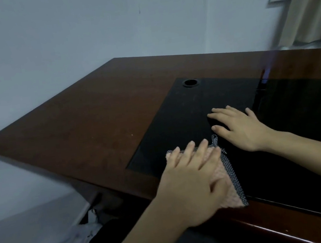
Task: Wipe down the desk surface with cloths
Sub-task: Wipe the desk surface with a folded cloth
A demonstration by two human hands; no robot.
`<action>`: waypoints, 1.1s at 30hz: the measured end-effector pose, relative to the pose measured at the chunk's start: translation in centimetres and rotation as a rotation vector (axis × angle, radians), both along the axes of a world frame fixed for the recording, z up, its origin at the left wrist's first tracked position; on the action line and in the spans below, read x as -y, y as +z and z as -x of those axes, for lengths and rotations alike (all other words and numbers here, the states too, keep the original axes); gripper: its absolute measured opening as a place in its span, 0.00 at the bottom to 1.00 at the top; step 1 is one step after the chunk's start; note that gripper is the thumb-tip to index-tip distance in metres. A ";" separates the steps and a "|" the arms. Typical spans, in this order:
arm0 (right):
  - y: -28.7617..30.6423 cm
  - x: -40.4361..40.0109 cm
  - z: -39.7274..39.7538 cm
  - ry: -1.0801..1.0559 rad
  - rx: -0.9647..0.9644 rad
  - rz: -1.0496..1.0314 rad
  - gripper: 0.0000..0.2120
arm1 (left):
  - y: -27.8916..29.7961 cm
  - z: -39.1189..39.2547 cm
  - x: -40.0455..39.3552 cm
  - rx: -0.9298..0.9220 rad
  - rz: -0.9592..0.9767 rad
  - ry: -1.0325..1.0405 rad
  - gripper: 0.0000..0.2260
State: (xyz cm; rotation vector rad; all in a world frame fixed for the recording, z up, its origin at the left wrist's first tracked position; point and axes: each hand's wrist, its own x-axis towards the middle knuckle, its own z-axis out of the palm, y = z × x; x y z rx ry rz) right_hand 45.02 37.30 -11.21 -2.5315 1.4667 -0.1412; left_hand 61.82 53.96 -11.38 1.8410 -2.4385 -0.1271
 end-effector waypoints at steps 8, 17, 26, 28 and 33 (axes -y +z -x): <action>0.2 -0.1 0.2 0.005 0.004 -0.002 0.25 | 0.5 -0.3 0.1 0.040 -0.052 0.040 0.28; 0.2 -0.6 0.3 -0.001 -0.003 0.000 0.25 | 1.4 -11.9 5.6 0.081 -0.173 0.456 0.29; 0.4 -0.8 0.1 0.011 -0.064 -0.026 0.26 | 0.4 -6.6 0.3 0.083 -0.076 0.118 0.29; 0.5 -0.9 0.1 0.010 -0.064 -0.031 0.26 | 0.5 -7.6 0.9 0.073 -0.099 0.127 0.30; 0.4 -0.9 0.1 0.010 -0.053 -0.026 0.26 | 1.2 -12.3 7.3 0.084 -0.173 0.331 0.30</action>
